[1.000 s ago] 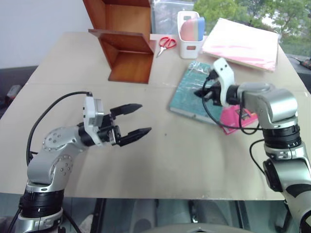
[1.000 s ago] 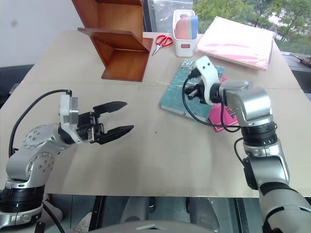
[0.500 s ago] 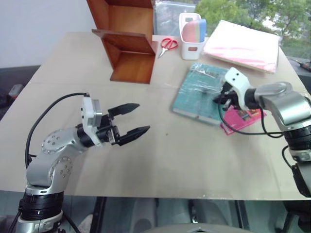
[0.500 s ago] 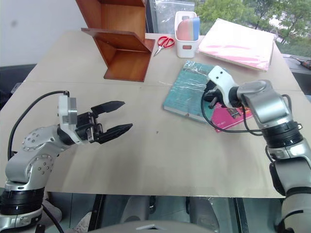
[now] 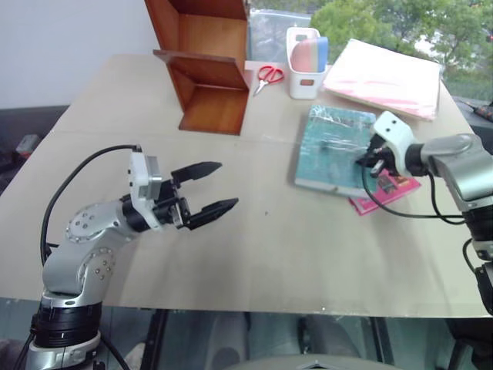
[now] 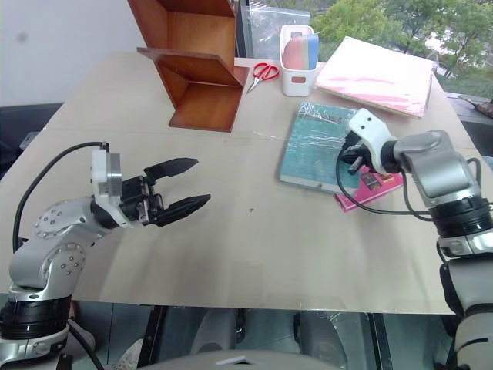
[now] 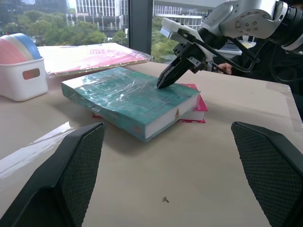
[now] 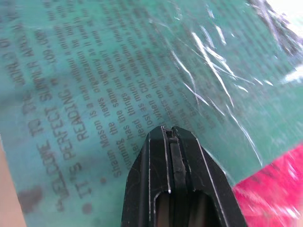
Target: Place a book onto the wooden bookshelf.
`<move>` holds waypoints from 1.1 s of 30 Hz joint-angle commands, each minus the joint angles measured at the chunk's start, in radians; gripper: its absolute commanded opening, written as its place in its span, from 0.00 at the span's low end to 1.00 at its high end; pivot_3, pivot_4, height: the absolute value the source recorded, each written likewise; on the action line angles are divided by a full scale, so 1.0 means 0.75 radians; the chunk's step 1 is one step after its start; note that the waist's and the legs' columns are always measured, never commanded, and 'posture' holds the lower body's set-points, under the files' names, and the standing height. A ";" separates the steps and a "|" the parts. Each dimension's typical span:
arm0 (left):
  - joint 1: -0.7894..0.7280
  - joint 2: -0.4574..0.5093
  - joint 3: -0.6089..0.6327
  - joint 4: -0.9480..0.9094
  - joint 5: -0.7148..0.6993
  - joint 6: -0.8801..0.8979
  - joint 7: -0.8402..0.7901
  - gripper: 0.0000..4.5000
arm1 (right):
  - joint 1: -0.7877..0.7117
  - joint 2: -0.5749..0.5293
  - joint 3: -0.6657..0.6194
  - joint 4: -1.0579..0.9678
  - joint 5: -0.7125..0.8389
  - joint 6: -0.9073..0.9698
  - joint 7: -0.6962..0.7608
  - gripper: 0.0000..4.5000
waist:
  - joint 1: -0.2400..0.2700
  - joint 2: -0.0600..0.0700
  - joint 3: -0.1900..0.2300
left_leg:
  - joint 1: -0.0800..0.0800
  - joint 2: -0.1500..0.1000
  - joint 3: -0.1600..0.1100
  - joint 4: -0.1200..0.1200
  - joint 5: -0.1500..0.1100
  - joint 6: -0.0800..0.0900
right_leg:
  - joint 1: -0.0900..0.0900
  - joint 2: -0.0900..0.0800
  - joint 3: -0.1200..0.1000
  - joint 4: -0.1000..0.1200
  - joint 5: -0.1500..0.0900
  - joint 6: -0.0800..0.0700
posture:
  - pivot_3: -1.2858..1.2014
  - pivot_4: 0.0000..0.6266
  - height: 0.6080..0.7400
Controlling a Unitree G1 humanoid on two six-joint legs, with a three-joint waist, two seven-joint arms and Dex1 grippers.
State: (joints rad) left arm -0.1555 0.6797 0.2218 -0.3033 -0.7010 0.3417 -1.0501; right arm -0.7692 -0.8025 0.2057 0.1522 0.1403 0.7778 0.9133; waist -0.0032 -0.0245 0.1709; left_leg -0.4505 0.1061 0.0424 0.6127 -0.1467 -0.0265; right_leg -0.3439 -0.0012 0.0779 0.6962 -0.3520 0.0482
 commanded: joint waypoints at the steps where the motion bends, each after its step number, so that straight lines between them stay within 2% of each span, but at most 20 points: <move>1: -0.039 -0.009 -0.017 0.012 0.014 -0.021 -0.004 1.00 | 0.107 0.032 -0.209 -0.113 0.162 -0.030 0.037 0.02 | -0.002 0.000 0.000 | 0.000 0.000 0.000 0.000 0.000 0.000 | 0.000 0.000 0.000 0.000 0.000 0.000 | 0.52 0.24 1.00; 3: -0.054 -0.015 -0.028 0.029 0.023 -0.024 -0.006 1.00 | 0.179 0.089 -0.365 -0.243 0.294 -0.096 0.055 0.02 | -0.006 0.001 0.001 | -0.001 0.000 0.000 -0.001 0.000 0.000 | 0.000 0.001 0.000 0.000 0.000 0.000 | 0.52 0.24 1.00; 7: -0.112 -0.029 -0.061 0.086 0.043 -0.020 -0.001 1.00 | 0.365 0.105 -0.489 -0.517 0.395 -0.240 0.097 0.02 | -0.010 0.007 0.005 | -0.003 0.000 0.001 -0.003 0.000 0.000 | -0.002 0.001 0.001 0.000 0.000 0.000 | 0.52 0.24 1.00; 8: -0.133 -0.034 -0.072 0.105 0.050 -0.020 0.000 1.00 | 0.409 0.092 -0.494 -0.576 0.398 -0.257 0.100 0.10 | -0.011 0.007 0.005 | -0.003 0.000 0.000 -0.004 0.000 0.000 | -0.002 0.001 0.001 -0.002 0.000 0.000 | 0.52 0.24 1.00; 9: -0.151 -0.039 -0.082 0.124 0.061 -0.023 0.000 1.00 | 0.436 0.087 -0.501 -0.620 0.415 -0.240 0.093 0.13 | -0.009 0.008 0.005 | -0.003 0.000 0.000 -0.004 0.000 0.000 | -0.002 0.001 0.001 -0.002 0.000 0.000 | 0.52 0.24 1.00; 10: -0.170 -0.045 -0.094 0.143 0.074 -0.030 -0.004 1.00 | 0.465 0.086 -0.515 -0.667 0.441 -0.218 0.080 0.19 | -0.010 0.007 0.005 | -0.003 0.000 0.001 -0.004 0.000 0.000 | -0.002 0.001 0.001 -0.002 0.000 0.000 | 0.52 0.24 1.00; 12: -0.210 -0.060 -0.121 0.184 0.099 -0.032 -0.004 1.00 | 0.543 0.062 -0.532 -0.757 0.445 -0.222 0.061 0.40 | -0.010 0.007 0.005 | -0.003 0.000 0.001 -0.004 0.000 0.000 | -0.002 0.001 0.001 -0.002 0.000 0.000 | 0.52 0.24 1.00; 13: -0.227 -0.066 -0.133 0.200 0.110 -0.031 -0.003 1.00 | 0.585 0.050 -0.542 -0.802 0.449 -0.225 0.057 0.47 | -0.011 0.007 0.005 | -0.003 0.000 0.001 -0.003 0.000 0.000 | -0.002 0.001 0.001 -0.002 0.000 0.000 | 0.52 0.24 1.00; 14: -0.241 -0.071 -0.143 0.214 0.119 -0.027 -0.001 1.00 | 0.622 0.047 -0.558 -0.841 0.455 -0.224 0.042 0.60 | -0.010 0.007 0.005 | -0.003 0.000 0.001 -0.003 0.000 0.000 | -0.002 0.001 0.001 -0.002 0.000 0.000 | 0.52 0.24 1.00; 15: -0.257 -0.077 -0.153 0.229 0.129 -0.027 0.000 1.00 | 0.664 0.045 -0.582 -0.884 0.467 -0.218 0.025 0.67 | -0.010 0.007 0.005 | -0.003 0.000 0.001 -0.003 0.000 0.000 | -0.001 0.001 0.001 -0.002 0.000 0.000 | 0.52 0.24 1.00; 18: -0.314 -0.095 -0.185 0.286 0.155 0.014 0.029 1.00 | 0.821 0.023 -0.669 -1.009 0.455 -0.233 -0.018 0.99 | -0.009 0.007 0.005 | -0.003 0.000 0.000 -0.003 0.000 0.000 | -0.001 0.001 0.001 -0.001 0.000 0.000 | 0.52 0.24 1.00; 21: -0.376 -0.127 -0.197 0.340 0.150 0.091 0.086 1.00 | 0.924 0.033 -0.754 -1.101 0.459 -0.252 -0.067 0.99 | -0.010 0.007 0.005 | -0.003 -0.001 0.000 -0.003 0.000 0.000 | -0.001 0.001 0.001 -0.001 0.000 0.001 | 0.52 0.24 1.00; 25: -0.598 -0.246 -0.233 0.507 0.019 0.561 0.249 1.00 | 1.067 0.101 -0.890 -1.283 0.502 -0.230 -0.184 0.99 | 0.007 0.007 0.005 | -0.003 -0.001 -0.002 -0.002 0.000 0.000 | -0.001 0.001 0.000 0.000 0.000 0.001 | 0.52 0.24 1.00; 29: -0.850 -0.393 -0.227 0.861 0.001 0.883 0.338 1.00 | 1.170 0.172 -0.935 -1.430 0.490 -0.212 -0.329 0.99 | 0.012 0.007 0.005 | -0.006 -0.004 -0.009 0.002 0.000 0.000 | 0.000 0.001 -0.005 0.000 -0.001 0.002 | 0.52 0.24 1.00; 33: -1.060 -0.533 -0.150 1.255 0.002 0.990 0.383 1.00 | 1.253 0.213 -0.927 -1.537 0.498 -0.177 -0.437 0.99 | -0.002 0.007 0.005 | -0.007 -0.005 -0.011 0.002 0.000 0.000 | -0.001 0.001 -0.005 0.000 0.000 0.002 | 0.52 0.24 1.00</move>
State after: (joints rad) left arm -0.8888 0.3010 0.0721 0.5478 -0.6883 1.0623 -0.7710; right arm 0.1590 -0.6527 -0.4699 -0.9418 0.5109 0.6371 0.6275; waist -0.0044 -0.0195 0.1750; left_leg -0.4561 0.1022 0.0335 0.6138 -0.1464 -0.0269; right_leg -0.3442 -0.0004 0.0734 0.6964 -0.3524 0.0494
